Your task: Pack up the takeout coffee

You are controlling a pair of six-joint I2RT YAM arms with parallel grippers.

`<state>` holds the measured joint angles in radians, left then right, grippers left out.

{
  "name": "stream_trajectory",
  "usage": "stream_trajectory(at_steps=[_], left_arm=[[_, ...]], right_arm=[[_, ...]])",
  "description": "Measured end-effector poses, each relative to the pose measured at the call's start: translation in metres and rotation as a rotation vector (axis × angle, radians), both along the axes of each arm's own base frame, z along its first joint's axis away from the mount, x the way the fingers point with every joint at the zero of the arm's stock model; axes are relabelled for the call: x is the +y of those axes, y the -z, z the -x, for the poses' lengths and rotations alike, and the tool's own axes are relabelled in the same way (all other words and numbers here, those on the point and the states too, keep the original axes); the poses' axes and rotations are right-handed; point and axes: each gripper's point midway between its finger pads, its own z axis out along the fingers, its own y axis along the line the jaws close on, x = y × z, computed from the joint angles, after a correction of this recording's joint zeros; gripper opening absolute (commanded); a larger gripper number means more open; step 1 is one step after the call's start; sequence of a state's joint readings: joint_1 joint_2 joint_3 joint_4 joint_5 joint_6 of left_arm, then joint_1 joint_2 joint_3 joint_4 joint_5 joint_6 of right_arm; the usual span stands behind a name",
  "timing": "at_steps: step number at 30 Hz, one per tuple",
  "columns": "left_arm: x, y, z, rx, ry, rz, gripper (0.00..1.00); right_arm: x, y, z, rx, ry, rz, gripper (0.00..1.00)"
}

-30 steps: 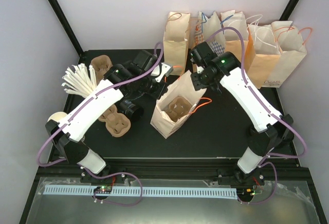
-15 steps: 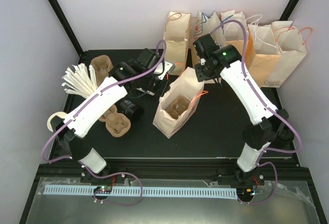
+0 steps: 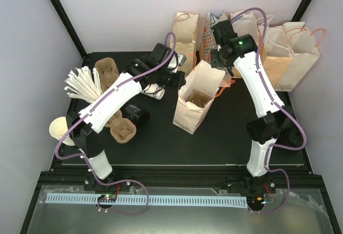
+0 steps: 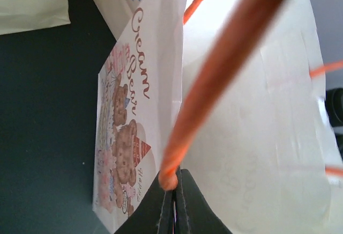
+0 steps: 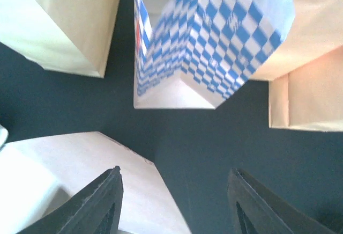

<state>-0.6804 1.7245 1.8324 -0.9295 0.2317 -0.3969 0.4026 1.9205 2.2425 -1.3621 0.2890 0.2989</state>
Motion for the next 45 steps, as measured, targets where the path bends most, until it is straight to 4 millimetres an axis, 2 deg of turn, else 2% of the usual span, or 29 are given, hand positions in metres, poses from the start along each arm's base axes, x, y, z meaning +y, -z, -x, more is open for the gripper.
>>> stream_trajectory(at_steps=[7, 10, 11, 13, 15, 16, 20, 22, 26, 31, 34, 36, 39, 40, 41, 45], left_arm=[[0.001, -0.012, -0.026, -0.080, -0.083, 0.036, 0.02], [0.002, -0.018, -0.037, -0.115, -0.119, 0.051, 0.09], [0.004, -0.020, -0.041, -0.124, -0.131, 0.055, 0.17], [0.008, -0.023, -0.049, -0.142, -0.161, 0.062, 0.45], [0.014, -0.027, -0.057, -0.159, -0.190, 0.069, 0.64], [0.017, -0.027, -0.060, -0.164, -0.199, 0.069, 0.71], [0.026, -0.028, -0.065, -0.173, -0.222, 0.054, 0.89], [0.032, -0.030, -0.061, -0.174, -0.224, 0.040, 0.98], [0.057, -0.054, -0.036, -0.207, -0.245, 0.032, 0.99], [0.116, -0.107, 0.018, -0.316, -0.324, 0.065, 0.99], [0.156, -0.125, 0.049, -0.372, -0.397, 0.084, 0.99], [0.180, -0.118, 0.064, -0.373, -0.445, 0.075, 0.99], [0.207, -0.084, 0.081, -0.312, -0.511, 0.032, 0.99], [0.213, -0.069, 0.083, -0.277, -0.531, 0.015, 0.99], [0.218, -0.052, 0.083, -0.236, -0.552, -0.002, 0.99], [0.228, 0.010, 0.079, -0.056, -0.603, -0.027, 0.99]], right_arm=[[0.007, -0.041, -0.010, -0.126, 0.001, -0.073, 0.63], [0.007, -0.055, -0.008, -0.158, 0.004, -0.098, 0.65], [0.006, -0.058, -0.005, -0.164, 0.004, -0.105, 0.65], [0.004, -0.066, 0.003, -0.178, 0.010, -0.119, 0.66], [-0.001, -0.073, 0.015, -0.188, 0.019, -0.134, 0.66], [-0.004, -0.077, 0.023, -0.193, 0.026, -0.142, 0.66], [-0.018, -0.085, 0.054, -0.208, 0.048, -0.165, 0.72], [-0.024, -0.086, 0.070, -0.215, 0.054, -0.177, 0.74], [-0.031, -0.089, 0.098, -0.235, 0.050, -0.222, 0.76], [-0.034, -0.070, 0.125, -0.207, 0.050, -0.280, 0.77], [-0.034, -0.047, 0.138, -0.164, 0.055, -0.304, 0.77], [-0.032, -0.027, 0.148, -0.126, 0.053, -0.324, 0.77], [-0.026, 0.001, 0.158, -0.069, 0.046, -0.363, 0.77], [-0.022, 0.019, 0.165, -0.022, 0.045, -0.384, 0.76], [-0.022, 0.019, 0.165, -0.022, 0.045, -0.384, 0.76], [-0.011, 0.066, 0.176, 0.092, 0.053, -0.438, 0.74]])
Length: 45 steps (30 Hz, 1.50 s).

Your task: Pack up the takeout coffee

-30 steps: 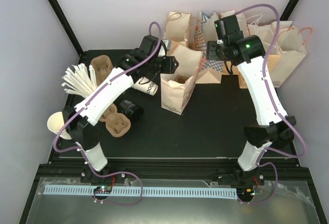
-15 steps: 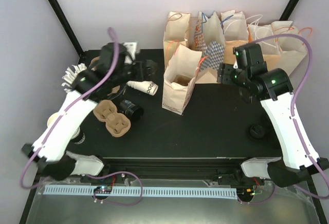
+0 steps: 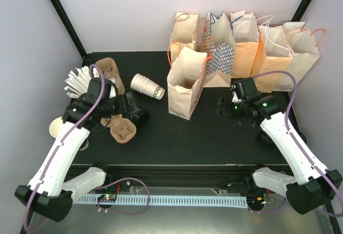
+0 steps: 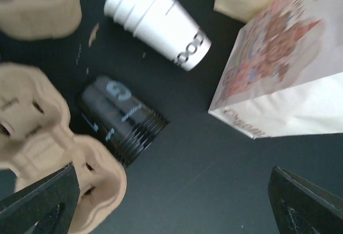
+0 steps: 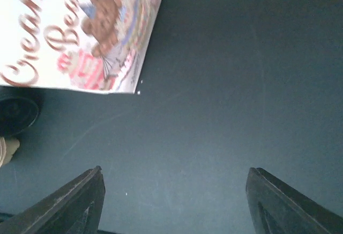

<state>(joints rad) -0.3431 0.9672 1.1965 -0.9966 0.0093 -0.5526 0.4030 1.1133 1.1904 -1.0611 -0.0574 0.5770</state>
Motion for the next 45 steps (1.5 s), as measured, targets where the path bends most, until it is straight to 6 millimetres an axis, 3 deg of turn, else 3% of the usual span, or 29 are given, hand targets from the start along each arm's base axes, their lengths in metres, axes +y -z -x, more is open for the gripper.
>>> stream_trajectory(at_steps=[3, 6, 10, 17, 25, 29, 35, 40, 45], left_arm=[[0.001, 0.037, -0.007, 0.105, -0.008, 0.039, 0.99], [-0.003, 0.060, -0.024, 0.156, 0.013, 0.102, 0.99], [-0.009, 0.077, -0.063, 0.193, 0.071, 0.172, 0.99], [-0.030, 0.077, -0.156, 0.176, 0.268, 0.173, 0.94], [-0.024, 0.084, -0.217, 0.133, 0.367, 0.019, 0.98], [-0.015, 0.095, -0.234, 0.147, 0.382, -0.056, 0.97], [-0.002, 0.120, -0.256, 0.205, 0.392, -0.077, 0.89], [0.017, 0.143, -0.257, 0.270, 0.374, 0.021, 0.88], [0.015, 0.148, -0.257, 0.286, 0.392, 0.161, 0.82]], right_arm=[[0.008, 0.024, 0.007, 0.067, -0.014, -0.038, 0.73], [0.017, 0.026, 0.006, 0.078, -0.036, -0.075, 0.73], [0.026, 0.026, 0.004, 0.083, -0.085, -0.100, 0.73], [0.037, 0.029, 0.010, 0.107, -0.165, -0.134, 0.72], [0.039, 0.031, 0.013, 0.109, -0.198, -0.129, 0.72], [0.038, 0.031, 0.014, 0.105, -0.207, -0.123, 0.72], [0.037, 0.027, 0.012, 0.095, -0.210, -0.114, 0.71], [0.036, 0.024, 0.011, 0.088, -0.207, -0.109, 0.71], [0.035, 0.022, 0.011, 0.085, -0.204, -0.101, 0.70]])
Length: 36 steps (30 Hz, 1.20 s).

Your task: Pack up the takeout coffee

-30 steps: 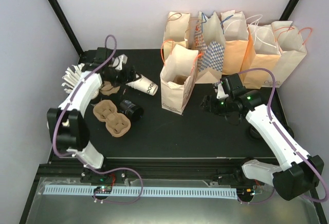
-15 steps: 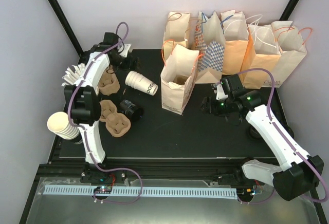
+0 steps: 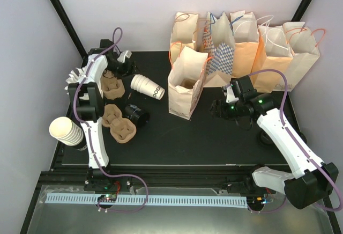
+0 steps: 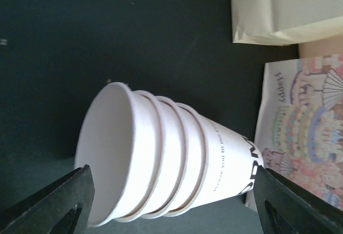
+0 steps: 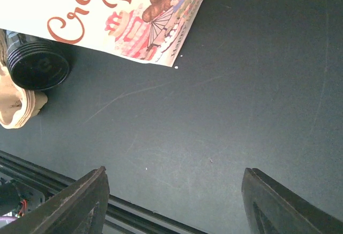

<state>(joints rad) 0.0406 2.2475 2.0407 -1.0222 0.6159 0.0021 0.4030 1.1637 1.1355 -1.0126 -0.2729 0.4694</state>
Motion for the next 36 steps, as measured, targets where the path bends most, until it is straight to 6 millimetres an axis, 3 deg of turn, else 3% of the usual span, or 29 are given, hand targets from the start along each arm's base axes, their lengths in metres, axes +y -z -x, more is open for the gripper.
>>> stream_trajectory(at_steps=[11, 16, 27, 29, 36], left_arm=[[-0.022, 0.012, 0.004, 0.094, 0.004, 0.176, 0.55], [-0.024, 0.011, 0.005, 0.104, 0.001, 0.194, 0.65], [-0.026, 0.014, 0.009, 0.140, -0.009, 0.200, 0.25], [-0.026, 0.014, 0.010, 0.144, -0.011, 0.200, 0.24], [-0.031, 0.016, 0.012, 0.155, -0.009, 0.199, 0.37]], right_arm=[[0.000, -0.002, -0.001, 0.005, -0.002, 0.006, 0.70], [0.000, -0.002, -0.001, 0.005, -0.003, 0.007, 0.70], [0.000, -0.002, -0.001, 0.001, -0.012, 0.010, 0.69], [0.000, -0.002, -0.001, 0.001, -0.013, 0.010, 0.69], [0.000, -0.002, -0.001, 0.000, -0.013, 0.010, 0.69]])
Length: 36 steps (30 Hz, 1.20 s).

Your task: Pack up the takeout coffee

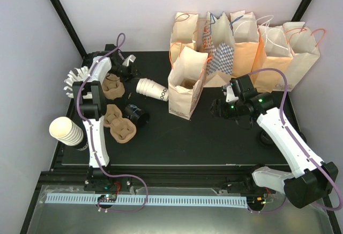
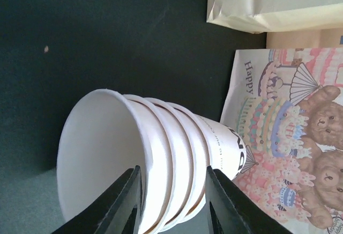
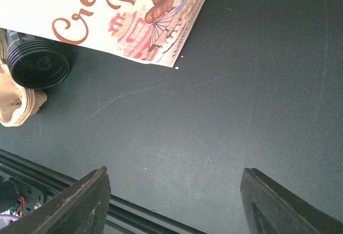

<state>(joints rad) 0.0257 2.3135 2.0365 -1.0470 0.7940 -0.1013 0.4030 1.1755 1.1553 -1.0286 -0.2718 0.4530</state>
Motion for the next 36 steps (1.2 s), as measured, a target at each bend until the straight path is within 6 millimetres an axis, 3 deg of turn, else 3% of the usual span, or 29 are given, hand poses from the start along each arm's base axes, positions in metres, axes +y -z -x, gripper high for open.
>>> stream_trajectory(at_steps=[4, 10, 15, 18, 28, 33, 36], left_arm=[[-0.004, 0.006, 0.005, 0.024, 0.002, -0.002, 0.39], [-0.004, 0.014, 0.009, 0.045, 0.002, -0.012, 0.19], [-0.005, 0.013, 0.009, 0.046, 0.002, -0.006, 0.10], [-0.008, 0.006, 0.010, 0.038, 0.004, 0.008, 0.02], [-0.033, -0.030, 0.020, -0.027, 0.040, -0.005, 0.02], [-0.055, -0.056, 0.035, -0.081, 0.074, -0.074, 0.02], [-0.079, -0.070, 0.048, -0.124, 0.118, -0.134, 0.02]], right_arm=[[0.000, 0.000, 0.000, 0.000, 0.000, 0.000, 0.69], [0.000, -0.001, 0.000, -0.003, 0.000, -0.001, 0.69], [0.000, -0.001, 0.000, -0.004, 0.000, -0.001, 0.69], [0.000, -0.001, 0.000, -0.003, 0.000, -0.002, 0.69], [0.001, -0.002, 0.000, -0.007, 0.000, -0.005, 0.69], [0.001, -0.002, -0.002, -0.012, 0.000, -0.007, 0.69], [0.001, -0.002, -0.002, -0.014, -0.001, -0.010, 0.69]])
